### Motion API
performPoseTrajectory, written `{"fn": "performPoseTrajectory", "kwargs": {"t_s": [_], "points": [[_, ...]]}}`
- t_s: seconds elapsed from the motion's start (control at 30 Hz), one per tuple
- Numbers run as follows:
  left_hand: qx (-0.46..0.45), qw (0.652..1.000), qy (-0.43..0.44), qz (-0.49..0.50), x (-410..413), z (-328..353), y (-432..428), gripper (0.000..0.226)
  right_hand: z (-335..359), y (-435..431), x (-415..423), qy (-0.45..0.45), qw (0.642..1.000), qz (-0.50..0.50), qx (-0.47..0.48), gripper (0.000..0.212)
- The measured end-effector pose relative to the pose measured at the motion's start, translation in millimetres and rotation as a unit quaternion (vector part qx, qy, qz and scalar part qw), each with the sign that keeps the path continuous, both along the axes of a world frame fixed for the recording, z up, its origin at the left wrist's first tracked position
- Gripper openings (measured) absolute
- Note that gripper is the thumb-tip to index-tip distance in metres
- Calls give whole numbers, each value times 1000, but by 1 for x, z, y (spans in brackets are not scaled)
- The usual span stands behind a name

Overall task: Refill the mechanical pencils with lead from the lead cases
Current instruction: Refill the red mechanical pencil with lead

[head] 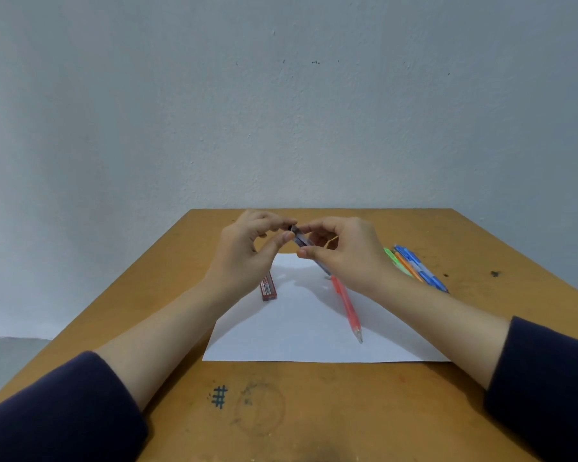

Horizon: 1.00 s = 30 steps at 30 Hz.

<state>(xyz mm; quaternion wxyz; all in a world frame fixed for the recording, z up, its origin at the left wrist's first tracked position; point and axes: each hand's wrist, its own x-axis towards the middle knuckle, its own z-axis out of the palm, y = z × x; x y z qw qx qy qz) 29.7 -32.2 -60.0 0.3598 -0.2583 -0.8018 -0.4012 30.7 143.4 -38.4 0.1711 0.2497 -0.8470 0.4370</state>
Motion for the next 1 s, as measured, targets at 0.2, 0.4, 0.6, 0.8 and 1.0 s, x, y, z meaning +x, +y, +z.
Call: {"fn": "performPoseTrajectory", "kwargs": {"t_s": [0.2, 0.4, 0.6, 0.8, 1.0], "points": [[32, 997, -72, -22, 3, 3, -1, 19, -1, -1, 4, 33, 998, -1, 46, 32], [103, 987, -116, -40, 11, 9, 3, 24, 0, 0, -1, 83, 994, -4, 64, 31], [293, 909, -287, -78, 15, 11, 15, 28, -5, 10, -21, 248, 959, -66, 122, 28], [434, 740, -486, -165, 21, 15, 17, 54, -10, 17, -33, 335, 931, -70, 129, 31], [475, 647, -549, -233, 26, 20, 16, 60, -9, 17, -32, 346, 928, -16, 136, 39]]}}
